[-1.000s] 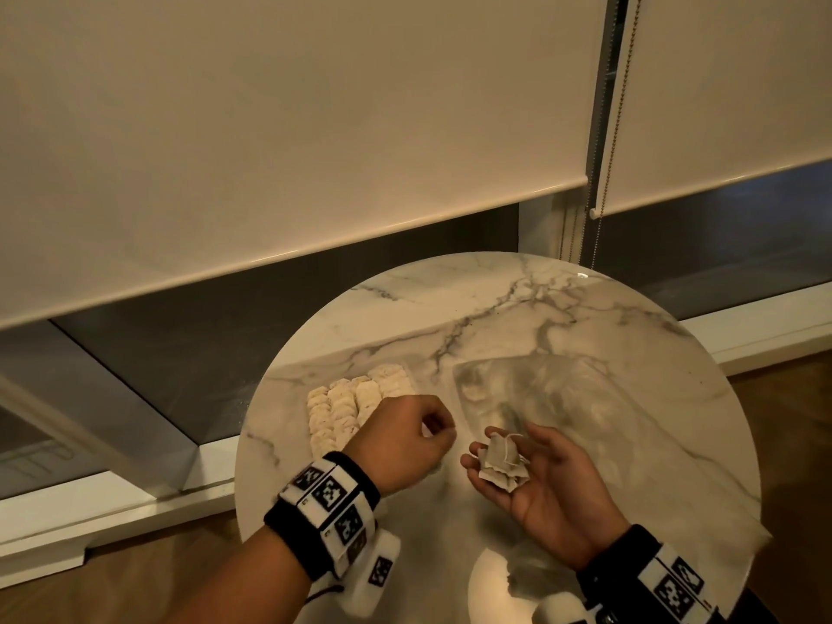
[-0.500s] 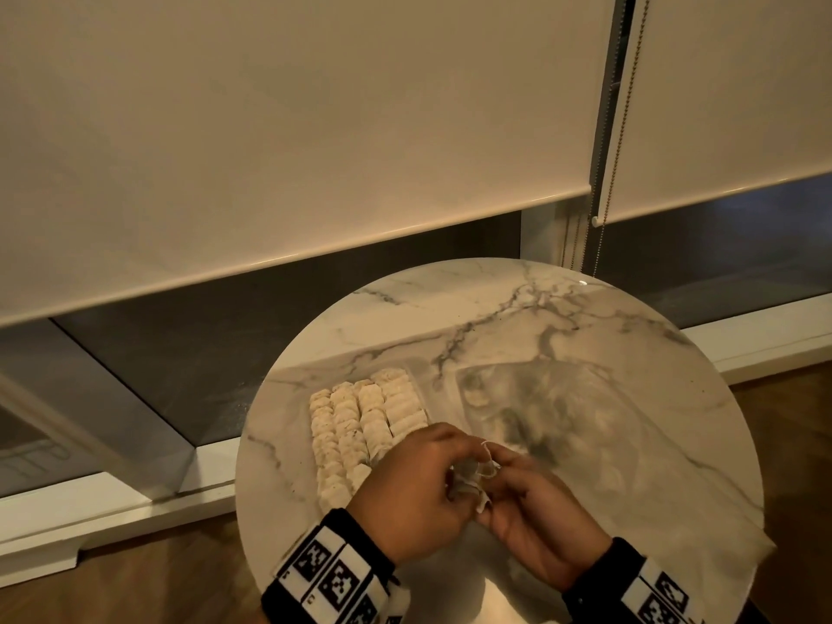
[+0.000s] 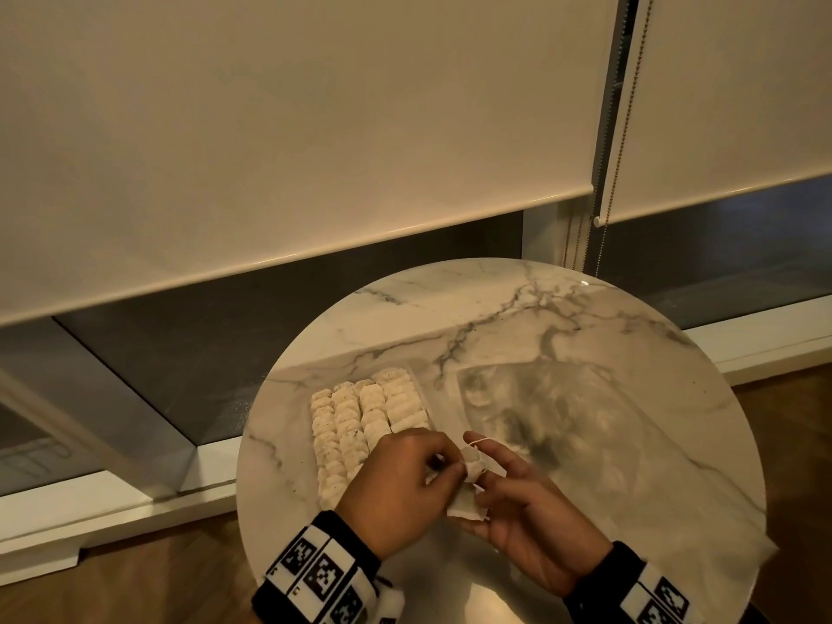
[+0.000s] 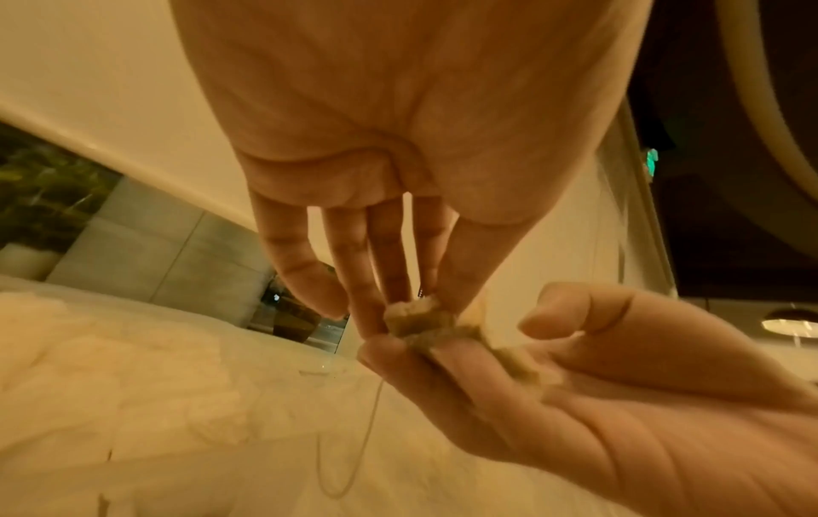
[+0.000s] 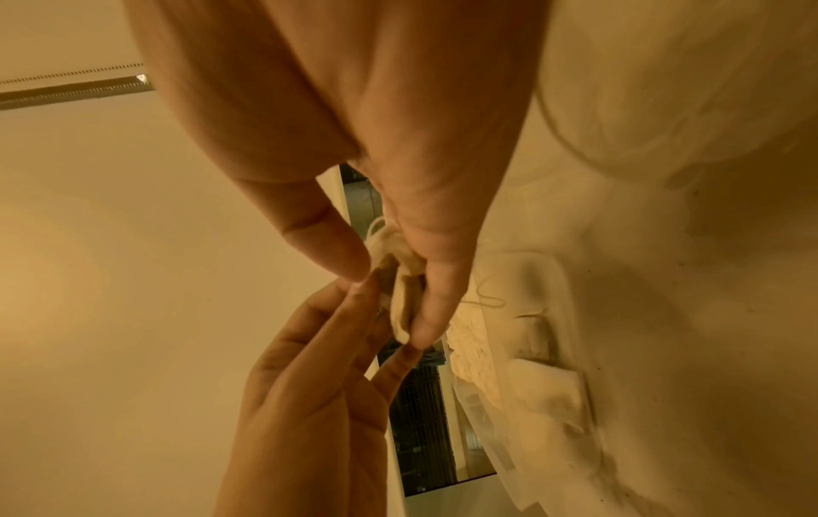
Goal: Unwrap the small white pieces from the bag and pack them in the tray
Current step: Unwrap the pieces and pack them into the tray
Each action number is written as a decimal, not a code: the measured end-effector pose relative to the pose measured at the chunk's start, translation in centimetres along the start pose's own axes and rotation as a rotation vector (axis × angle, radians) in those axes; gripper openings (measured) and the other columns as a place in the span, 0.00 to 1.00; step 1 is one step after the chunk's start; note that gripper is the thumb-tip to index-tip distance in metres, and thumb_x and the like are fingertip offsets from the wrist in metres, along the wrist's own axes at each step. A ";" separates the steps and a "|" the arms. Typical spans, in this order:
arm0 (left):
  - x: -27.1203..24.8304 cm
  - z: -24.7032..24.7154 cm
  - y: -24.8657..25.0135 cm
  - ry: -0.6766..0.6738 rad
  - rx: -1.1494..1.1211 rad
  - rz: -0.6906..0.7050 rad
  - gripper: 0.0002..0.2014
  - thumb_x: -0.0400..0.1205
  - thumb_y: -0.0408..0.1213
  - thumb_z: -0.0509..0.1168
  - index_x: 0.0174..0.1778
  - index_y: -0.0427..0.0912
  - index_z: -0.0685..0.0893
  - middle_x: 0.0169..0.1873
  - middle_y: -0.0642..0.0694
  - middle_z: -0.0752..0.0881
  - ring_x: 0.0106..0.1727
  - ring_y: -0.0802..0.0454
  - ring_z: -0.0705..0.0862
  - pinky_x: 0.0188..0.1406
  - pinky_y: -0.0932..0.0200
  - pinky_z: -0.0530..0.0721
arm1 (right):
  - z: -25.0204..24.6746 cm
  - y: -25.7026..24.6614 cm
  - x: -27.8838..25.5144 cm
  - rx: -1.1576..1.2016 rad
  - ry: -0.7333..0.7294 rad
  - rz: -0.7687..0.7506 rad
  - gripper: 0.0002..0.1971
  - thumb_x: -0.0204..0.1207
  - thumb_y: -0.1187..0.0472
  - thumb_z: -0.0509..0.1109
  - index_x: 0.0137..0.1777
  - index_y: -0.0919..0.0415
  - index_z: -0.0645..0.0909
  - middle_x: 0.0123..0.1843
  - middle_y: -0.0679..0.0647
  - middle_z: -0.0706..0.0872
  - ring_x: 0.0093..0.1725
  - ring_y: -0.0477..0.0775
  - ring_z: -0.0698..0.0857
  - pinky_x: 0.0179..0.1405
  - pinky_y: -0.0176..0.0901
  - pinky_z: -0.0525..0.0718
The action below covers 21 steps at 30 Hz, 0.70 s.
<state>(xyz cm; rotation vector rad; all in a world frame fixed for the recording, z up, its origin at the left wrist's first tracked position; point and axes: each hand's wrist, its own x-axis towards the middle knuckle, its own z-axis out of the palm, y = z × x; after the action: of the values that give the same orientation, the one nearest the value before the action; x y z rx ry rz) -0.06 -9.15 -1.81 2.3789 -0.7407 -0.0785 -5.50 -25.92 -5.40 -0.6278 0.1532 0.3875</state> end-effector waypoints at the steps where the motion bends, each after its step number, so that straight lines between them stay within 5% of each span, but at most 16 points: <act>1: 0.1 -0.2 -0.2 0.033 -0.028 -0.029 0.04 0.80 0.45 0.69 0.44 0.55 0.90 0.42 0.60 0.87 0.47 0.65 0.84 0.45 0.64 0.83 | 0.1 0.0 0.0 -0.013 0.004 0.002 0.32 0.73 0.86 0.56 0.74 0.61 0.75 0.61 0.73 0.87 0.57 0.70 0.89 0.62 0.67 0.83; 4: 0.4 -1.0 -1.1 0.142 -0.128 -0.137 0.04 0.80 0.42 0.72 0.40 0.55 0.89 0.40 0.60 0.88 0.45 0.63 0.85 0.43 0.63 0.84 | -0.1 0.0 0.0 -0.017 0.040 0.019 0.30 0.75 0.86 0.58 0.74 0.62 0.74 0.62 0.75 0.86 0.64 0.78 0.85 0.70 0.72 0.76; 7: 1.0 -2.5 -2.3 0.145 -0.213 -0.274 0.05 0.82 0.38 0.72 0.42 0.51 0.89 0.36 0.56 0.91 0.39 0.61 0.89 0.42 0.60 0.87 | -0.7 0.1 0.2 -0.003 0.112 0.022 0.28 0.77 0.85 0.59 0.73 0.63 0.74 0.60 0.75 0.87 0.61 0.75 0.88 0.59 0.67 0.87; 12: 2.3 -4.2 -4.6 0.076 -0.247 -0.440 0.03 0.84 0.30 0.70 0.45 0.40 0.87 0.31 0.42 0.89 0.30 0.49 0.86 0.41 0.45 0.90 | -1.8 -0.1 0.6 0.006 0.206 -0.009 0.27 0.77 0.85 0.61 0.72 0.64 0.77 0.60 0.73 0.88 0.60 0.70 0.89 0.55 0.64 0.89; 15: 3.3 -4.1 -5.3 -0.010 -0.369 -0.541 0.02 0.83 0.29 0.70 0.48 0.33 0.86 0.32 0.39 0.88 0.34 0.48 0.85 0.44 0.46 0.88 | -2.1 -0.3 0.7 0.002 0.230 -0.022 0.26 0.77 0.85 0.60 0.71 0.64 0.77 0.59 0.73 0.88 0.59 0.70 0.89 0.52 0.64 0.90; 21: 5.0 -1.7 -6.7 -0.189 -0.294 -0.698 0.02 0.82 0.28 0.70 0.45 0.38 0.86 0.33 0.40 0.89 0.34 0.48 0.87 0.39 0.52 0.88 | -2.3 -0.6 0.7 -0.008 0.240 -0.035 0.26 0.77 0.85 0.60 0.71 0.64 0.77 0.60 0.73 0.88 0.59 0.70 0.90 0.48 0.61 0.91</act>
<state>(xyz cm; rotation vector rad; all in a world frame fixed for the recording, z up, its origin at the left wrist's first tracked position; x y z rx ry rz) 7.82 -6.57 -3.84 2.2485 0.0564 -0.6602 -4.71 -27.48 -7.06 -0.6836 0.3695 0.2786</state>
